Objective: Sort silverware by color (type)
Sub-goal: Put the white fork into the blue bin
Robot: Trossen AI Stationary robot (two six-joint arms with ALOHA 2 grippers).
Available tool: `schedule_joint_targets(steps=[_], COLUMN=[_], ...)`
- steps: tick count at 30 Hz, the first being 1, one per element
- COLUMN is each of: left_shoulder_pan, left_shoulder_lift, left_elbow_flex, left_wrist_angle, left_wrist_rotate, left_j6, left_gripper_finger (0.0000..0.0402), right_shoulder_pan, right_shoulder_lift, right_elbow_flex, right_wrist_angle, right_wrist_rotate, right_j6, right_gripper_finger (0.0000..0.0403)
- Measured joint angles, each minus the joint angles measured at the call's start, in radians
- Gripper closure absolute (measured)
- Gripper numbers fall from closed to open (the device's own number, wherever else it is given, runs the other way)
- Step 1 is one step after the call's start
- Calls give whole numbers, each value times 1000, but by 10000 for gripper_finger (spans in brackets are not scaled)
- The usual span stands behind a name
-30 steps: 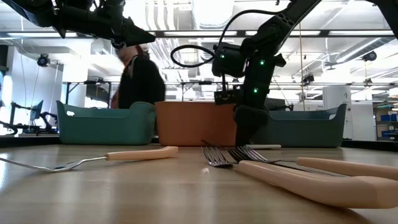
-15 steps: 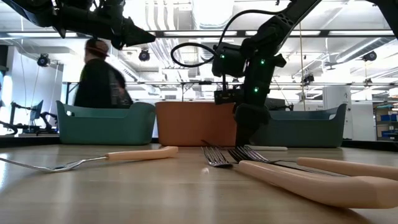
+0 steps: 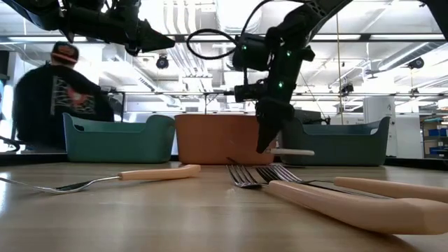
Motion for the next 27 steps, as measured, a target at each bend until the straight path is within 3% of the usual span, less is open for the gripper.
schedule_joint_targets(steps=[17, 27], left_shoulder_pan=[0, 0], left_shoulder_lift=[0, 0], left_elbow_flex=[0, 0], left_wrist_angle=[-4, -3], left_wrist_rotate=[0, 0], left_j6=[0, 0], left_gripper_finger=[364, 364], right_shoulder_pan=[2, -14], right_shoulder_lift=[-5, -56], right_elbow_flex=[227, 242], right_wrist_angle=[-200, -234], right_wrist_rotate=[15, 32], right_j6=[-104, -130], right_gripper_finger=[390, 390])
